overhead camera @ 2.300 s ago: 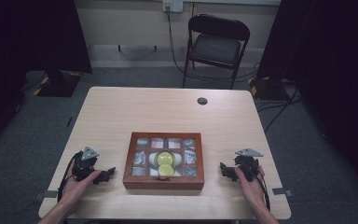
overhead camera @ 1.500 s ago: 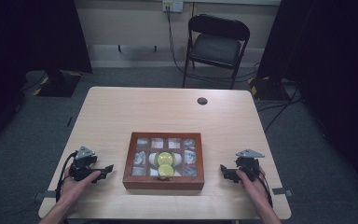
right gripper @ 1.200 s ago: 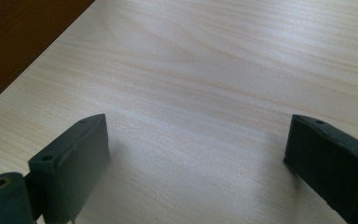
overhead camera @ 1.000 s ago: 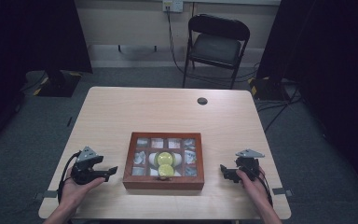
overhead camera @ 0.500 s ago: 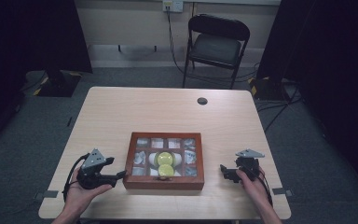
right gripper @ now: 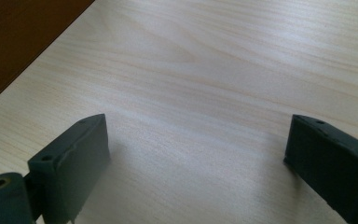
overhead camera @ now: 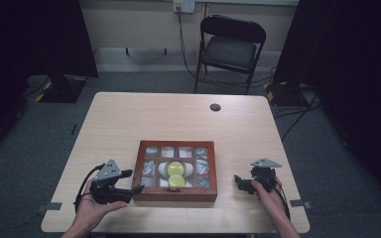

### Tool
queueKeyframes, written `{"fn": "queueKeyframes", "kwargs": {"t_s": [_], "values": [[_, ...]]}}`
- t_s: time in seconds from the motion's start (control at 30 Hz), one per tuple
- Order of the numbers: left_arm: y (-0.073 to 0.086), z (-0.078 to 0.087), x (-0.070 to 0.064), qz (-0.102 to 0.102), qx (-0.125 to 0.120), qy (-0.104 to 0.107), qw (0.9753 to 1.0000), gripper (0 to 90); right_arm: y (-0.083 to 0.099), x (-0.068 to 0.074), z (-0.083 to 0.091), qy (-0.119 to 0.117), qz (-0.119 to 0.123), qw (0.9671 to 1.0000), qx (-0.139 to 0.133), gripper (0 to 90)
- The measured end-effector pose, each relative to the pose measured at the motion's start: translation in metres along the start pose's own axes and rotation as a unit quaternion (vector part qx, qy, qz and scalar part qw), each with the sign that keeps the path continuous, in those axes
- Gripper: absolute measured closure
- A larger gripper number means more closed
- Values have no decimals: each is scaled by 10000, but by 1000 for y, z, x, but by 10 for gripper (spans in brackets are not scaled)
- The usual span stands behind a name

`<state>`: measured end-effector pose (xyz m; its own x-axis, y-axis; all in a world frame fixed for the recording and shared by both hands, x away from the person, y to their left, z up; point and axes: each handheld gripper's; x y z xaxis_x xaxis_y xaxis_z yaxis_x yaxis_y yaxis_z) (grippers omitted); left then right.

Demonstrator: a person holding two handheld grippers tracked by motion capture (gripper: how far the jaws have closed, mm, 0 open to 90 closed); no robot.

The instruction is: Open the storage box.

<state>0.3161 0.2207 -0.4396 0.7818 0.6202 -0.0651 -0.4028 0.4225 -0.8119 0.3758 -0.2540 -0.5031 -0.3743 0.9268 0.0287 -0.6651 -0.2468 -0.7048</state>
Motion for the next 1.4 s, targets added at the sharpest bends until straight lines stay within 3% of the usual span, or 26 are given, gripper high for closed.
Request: {"fn": "queueKeyframes", "kwargs": {"t_s": [0.07, 0.13, 0.23, 0.4, 0.57, 0.63, 0.7, 0.83, 0.87, 1.1, 1.17, 1.23, 1.3, 1.4], "values": [[-3, -1, -2, -11, -11, 109, 9999, 348, 0, 0, 0, 1, 0, 10000, -1, 56], [-7, -3, -4, -156, -22, 159, 9997, 350, 0, 0, 0, 1, 0, 10000, 0, 56], [-14, -6, -7, -101, -92, 331, 9994, 354, 0, 0, 0, 2, 2, 10000, -1, 56], [-22, -14, -7, -42, -73, 432, 9990, 421, 0, 0, 0, 1, -2, 10000, 2, 55], [-32, -22, -10, -180, -42, 610, 9980, 439, 0, 0, 0, 4, 0, 10000, 1, 55], [-37, -27, -14, -340, 39, 768, 9965, 521, 0, 0, 0, 4, -1, 10000, 1, 55], [-40, -32, -18, -261, 130, 842, 9960, 514, 0, 0, 0, 4, -1, 10000, 1, 55], [-44, -41, -24, -432, 208, 1087, 9929, 588, 0, 0, 0, 4, 0, 10000, 0, 55], [-46, -44, -26, -520, 245, 1224, 9908, 597, 0, 0, 0, 3, -1, 10000, 1, 55], [-54, -56, -36, -596, 359, 1408, 9876, 610, 0, 0, 0, 4, 0, 10000, 0, 55], [-55, -60, -37, -550, 448, 1538, 9856, 612, 0, 0, 0, 4, -1, 10000, 1, 55], [-54, -63, -39, -567, 514, 1467, 9862, 663, 0, 0, 0, 4, 0, 10000, 0, 55], [-54, -68, -39, -604, 669, 1470, 9850, 664, 0, 0, 0, 4, -1, 10000, -1, 55], [-52, -71, -38, -607, 620, 1463, 9854, 667, 0, 0, 0, 4, -1, 10000, 0, 55]]}}
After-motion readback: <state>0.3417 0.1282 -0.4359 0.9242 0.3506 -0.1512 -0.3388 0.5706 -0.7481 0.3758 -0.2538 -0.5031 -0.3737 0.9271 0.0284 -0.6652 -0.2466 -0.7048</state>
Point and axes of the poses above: each handheld gripper's, and its own axes: z roughly backward along the jaws, y roughly out of its underside, x roughly to its left, and after that the axes turned 3 degrees about -z, right-handed
